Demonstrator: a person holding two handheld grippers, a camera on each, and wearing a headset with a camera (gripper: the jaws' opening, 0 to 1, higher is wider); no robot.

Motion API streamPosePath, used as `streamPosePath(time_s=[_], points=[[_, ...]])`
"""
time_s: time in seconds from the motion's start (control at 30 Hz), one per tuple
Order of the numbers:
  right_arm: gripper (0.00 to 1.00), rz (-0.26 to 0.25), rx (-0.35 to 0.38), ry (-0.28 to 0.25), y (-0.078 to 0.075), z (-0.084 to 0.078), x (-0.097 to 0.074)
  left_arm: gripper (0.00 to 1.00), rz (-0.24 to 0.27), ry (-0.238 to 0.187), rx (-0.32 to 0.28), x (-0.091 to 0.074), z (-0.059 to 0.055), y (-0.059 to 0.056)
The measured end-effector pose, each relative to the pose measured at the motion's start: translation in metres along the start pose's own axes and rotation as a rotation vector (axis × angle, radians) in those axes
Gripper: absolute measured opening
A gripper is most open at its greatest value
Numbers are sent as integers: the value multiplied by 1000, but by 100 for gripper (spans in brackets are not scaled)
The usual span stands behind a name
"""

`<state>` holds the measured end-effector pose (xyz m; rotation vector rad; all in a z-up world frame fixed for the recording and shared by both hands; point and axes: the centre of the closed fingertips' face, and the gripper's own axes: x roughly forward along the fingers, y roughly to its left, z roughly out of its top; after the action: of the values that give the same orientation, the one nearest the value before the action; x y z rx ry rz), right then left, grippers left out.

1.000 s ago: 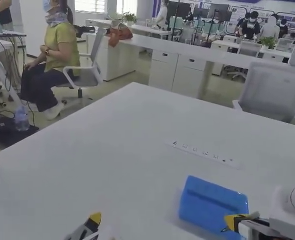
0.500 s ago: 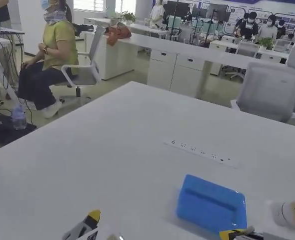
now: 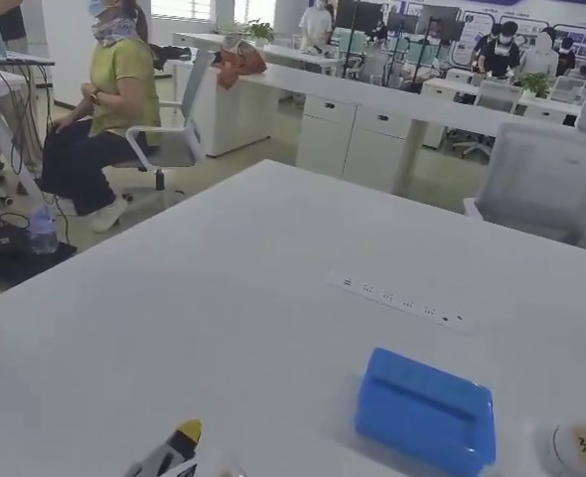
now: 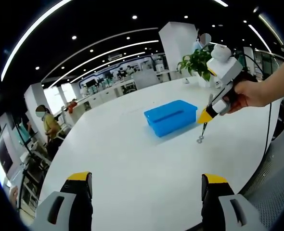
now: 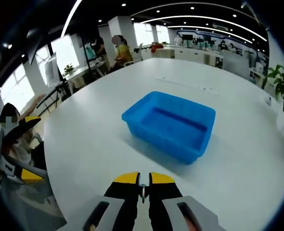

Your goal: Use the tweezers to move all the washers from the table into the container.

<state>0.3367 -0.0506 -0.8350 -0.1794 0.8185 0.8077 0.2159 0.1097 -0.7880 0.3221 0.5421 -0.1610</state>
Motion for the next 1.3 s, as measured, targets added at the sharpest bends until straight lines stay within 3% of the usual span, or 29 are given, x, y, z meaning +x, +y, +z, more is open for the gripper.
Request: streamPosePath(time_s=[0.17, 1.3], points=[[3, -3, -7, 19, 0, -3, 3, 97, 1, 5, 3, 0, -1, 0], [3, -12, -65, 22, -1, 4, 9, 97, 7, 12, 1, 1, -2, 1]])
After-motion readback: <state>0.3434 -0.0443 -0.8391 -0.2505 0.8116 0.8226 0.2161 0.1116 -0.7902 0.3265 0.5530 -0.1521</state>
